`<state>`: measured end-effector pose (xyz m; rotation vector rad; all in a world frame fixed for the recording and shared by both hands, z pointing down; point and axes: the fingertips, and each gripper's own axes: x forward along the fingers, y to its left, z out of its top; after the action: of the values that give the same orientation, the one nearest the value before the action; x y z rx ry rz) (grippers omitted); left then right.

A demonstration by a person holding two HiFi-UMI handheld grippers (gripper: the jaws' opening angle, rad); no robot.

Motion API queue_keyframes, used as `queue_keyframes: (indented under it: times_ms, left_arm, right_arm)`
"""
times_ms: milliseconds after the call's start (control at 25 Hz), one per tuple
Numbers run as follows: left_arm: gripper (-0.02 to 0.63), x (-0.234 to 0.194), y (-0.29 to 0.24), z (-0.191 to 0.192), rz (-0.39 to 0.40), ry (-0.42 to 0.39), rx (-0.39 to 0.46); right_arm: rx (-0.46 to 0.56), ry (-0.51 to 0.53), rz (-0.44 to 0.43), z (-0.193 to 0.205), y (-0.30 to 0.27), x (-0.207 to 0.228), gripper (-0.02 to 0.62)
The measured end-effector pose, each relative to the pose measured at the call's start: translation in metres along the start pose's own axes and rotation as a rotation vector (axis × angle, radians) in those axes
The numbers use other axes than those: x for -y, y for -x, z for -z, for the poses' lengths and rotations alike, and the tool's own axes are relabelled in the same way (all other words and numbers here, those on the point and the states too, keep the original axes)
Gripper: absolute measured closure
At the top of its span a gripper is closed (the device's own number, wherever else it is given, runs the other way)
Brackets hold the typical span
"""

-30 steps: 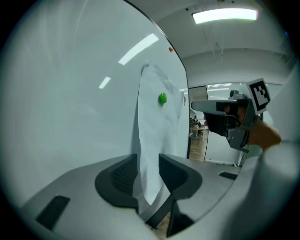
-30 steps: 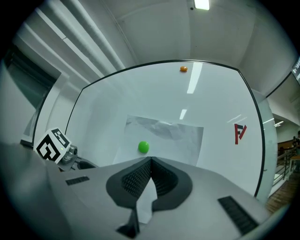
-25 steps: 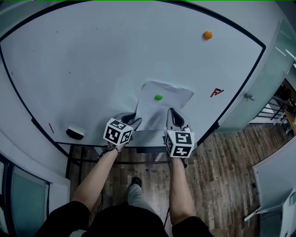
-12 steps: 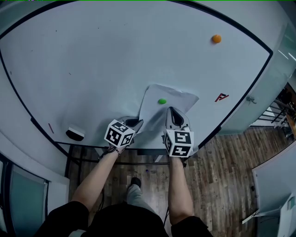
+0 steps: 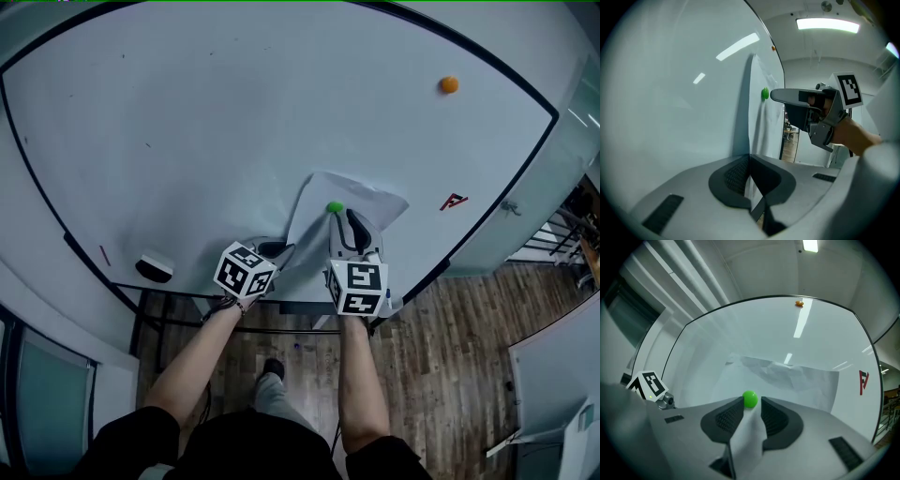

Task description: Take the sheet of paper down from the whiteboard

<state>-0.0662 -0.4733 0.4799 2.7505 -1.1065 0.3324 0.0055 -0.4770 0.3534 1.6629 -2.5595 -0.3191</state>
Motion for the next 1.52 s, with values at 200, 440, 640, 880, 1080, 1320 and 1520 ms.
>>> queue_keyframes:
  times_ms: [200,440,640,880,1080,1320,1520]
  left_arm:
    - [0.584,-0.002,-0.001,0.0,0.008,0.008,0.001]
    - [0.584,-0.002,-0.003,0.0,0.021,0.016,-0.001]
    - [0.584,-0.001,-0.002,0.001,0.028,0.021,0.002]
    - [0.584,-0.002,0.002,-0.001,0.029,0.028,0.018]
    - [0.584,-0.003,0.004,-0.002,0.028,0.029,0.022]
    - [0.584,-0.002,0.004,0.0,0.029,0.033,0.021]
    - [0.584,-0.001,0.004,-0.001,0.03,0.04,0.028]
  right_arm:
    - [-0.011,0.023,-0.001,-0.005,-0.01,-0.006,0.439]
    - [-0.028,0.072,0.045,-0.005,-0.015,-0.009,0.439]
    - [-0.033,0.069,0.079,-0.005,-0.016,-0.006,0.459]
    - [-0.038,0.049,0.108,-0.006,-0.016,-0.006,0.462]
    - [-0.04,0.032,0.107,-0.005,-0.016,-0.005,0.462]
    - [-0.049,0.032,0.103,-0.002,-0.016,-0.005,0.462]
    - [-0.045,0.02,0.1,-0.001,-0.015,-0.004,0.462]
